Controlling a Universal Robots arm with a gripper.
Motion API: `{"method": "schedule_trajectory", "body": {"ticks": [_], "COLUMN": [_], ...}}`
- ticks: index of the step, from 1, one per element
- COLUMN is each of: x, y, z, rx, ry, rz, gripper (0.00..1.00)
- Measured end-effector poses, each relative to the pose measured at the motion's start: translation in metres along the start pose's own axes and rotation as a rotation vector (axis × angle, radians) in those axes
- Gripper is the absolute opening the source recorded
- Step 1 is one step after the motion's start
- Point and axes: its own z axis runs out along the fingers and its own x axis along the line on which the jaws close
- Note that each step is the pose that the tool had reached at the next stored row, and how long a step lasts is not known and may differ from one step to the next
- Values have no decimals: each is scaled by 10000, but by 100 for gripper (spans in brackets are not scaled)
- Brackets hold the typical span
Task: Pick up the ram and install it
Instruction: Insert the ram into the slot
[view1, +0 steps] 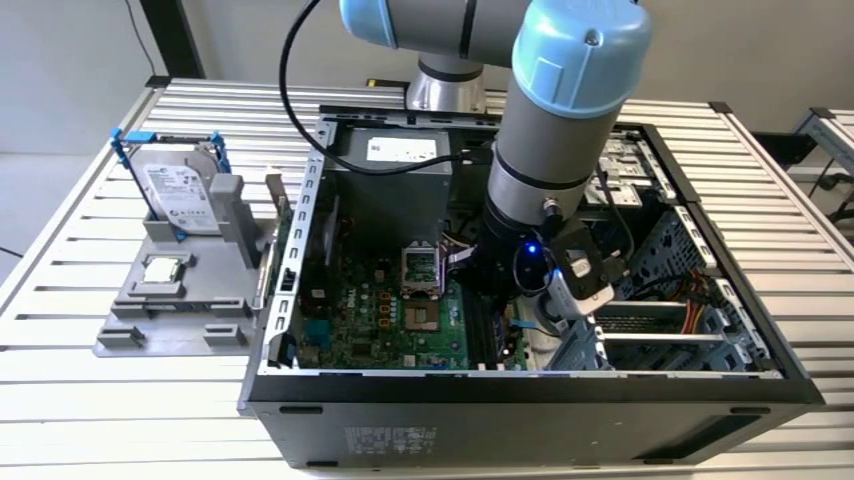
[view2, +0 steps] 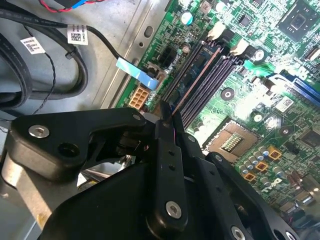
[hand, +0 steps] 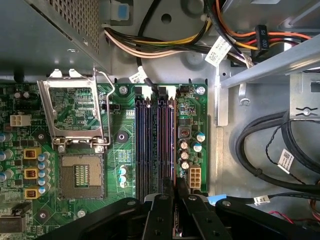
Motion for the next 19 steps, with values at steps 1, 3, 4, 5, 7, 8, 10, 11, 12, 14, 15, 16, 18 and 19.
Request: {"method": "schedule_trajectory", "body": {"ticks": [1, 3, 4, 5, 7, 8, 10, 11, 12, 14, 15, 16, 18, 19], "x": [0, 1, 1, 1, 1, 1, 1, 1, 1, 1, 1, 1, 1, 1], "y": [-1, -1, -1, 0, 0, -2, -2, -3, -2, -3, -3, -3, -2, -2], "z": [9, 21, 22, 25, 27, 28, 29, 28, 28, 28, 28, 28, 29, 28], "rx": [5, 7, 7, 5, 3, 0, -1, -1, -1, -3, -3, -4, -14, -12], "ry": [1, 1, 1, 1, 2, 2, 2, 5, 5, 7, 8, 9, 10, 11], "rz": [0, -1, 0, 0, -5, -6, -7, -22, -57, -117, -140, -179, -263, -283], "gripper": [0, 0, 0, 0, 0, 0, 0, 0, 0, 0, 0, 0, 0, 0]}}
